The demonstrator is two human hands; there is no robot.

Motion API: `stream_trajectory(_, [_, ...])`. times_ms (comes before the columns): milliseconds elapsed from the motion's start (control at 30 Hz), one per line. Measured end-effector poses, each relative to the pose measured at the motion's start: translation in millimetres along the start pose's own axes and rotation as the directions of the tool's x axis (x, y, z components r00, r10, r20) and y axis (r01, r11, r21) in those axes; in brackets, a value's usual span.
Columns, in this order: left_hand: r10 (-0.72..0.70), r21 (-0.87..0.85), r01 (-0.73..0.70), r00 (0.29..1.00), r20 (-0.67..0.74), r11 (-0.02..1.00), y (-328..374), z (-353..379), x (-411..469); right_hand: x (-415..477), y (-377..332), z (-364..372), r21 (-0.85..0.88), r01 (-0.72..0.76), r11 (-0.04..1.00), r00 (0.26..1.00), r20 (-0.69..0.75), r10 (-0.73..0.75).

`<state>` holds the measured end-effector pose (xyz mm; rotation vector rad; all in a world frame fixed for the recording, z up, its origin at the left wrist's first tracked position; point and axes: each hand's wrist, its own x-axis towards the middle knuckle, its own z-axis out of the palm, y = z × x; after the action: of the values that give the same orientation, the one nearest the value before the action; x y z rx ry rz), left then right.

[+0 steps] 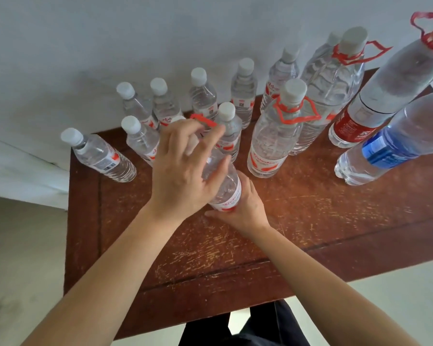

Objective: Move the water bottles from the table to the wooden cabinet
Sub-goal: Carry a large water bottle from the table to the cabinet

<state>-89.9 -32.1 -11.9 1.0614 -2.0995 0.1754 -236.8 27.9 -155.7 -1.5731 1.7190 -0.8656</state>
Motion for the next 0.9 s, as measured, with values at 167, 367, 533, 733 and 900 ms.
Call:
stream_trajectory(167, [-0.188, 0.168, 0.193, 0.981, -0.049, 0.967, -37, -32, -43, 5, -21, 15, -0.119, 0.081, 0.990, 0.997, -0.010, -0.082])
stream_trajectory(367, [-0.365, 0.293, 0.325, 0.927, 0.092, 0.899, -69, -68, -109, -2, -47, 36, -0.306, 0.159, 0.939, 0.985, -0.012, -0.171])
stream_trajectory(533, [-0.400, 0.321, 0.334, 0.902, 0.164, 0.886, -63, -80, -143, -10, -56, 33, -0.357, 0.215, 0.909, 0.977, 0.081, -0.200])
stream_trajectory(733, [-0.519, 0.359, 0.454, 0.848, 0.107, 0.816, -45, -104, -139, -8, -80, 16, -0.412, 0.346, 0.843, 0.938, 0.124, -0.325])
stream_trajectory(900, [-0.529, 0.423, 0.504, 0.846, -0.067, 0.753, -21, -143, -108, 10, -121, -19, -0.378, 0.520, 0.766, 0.847, 0.109, -0.521])
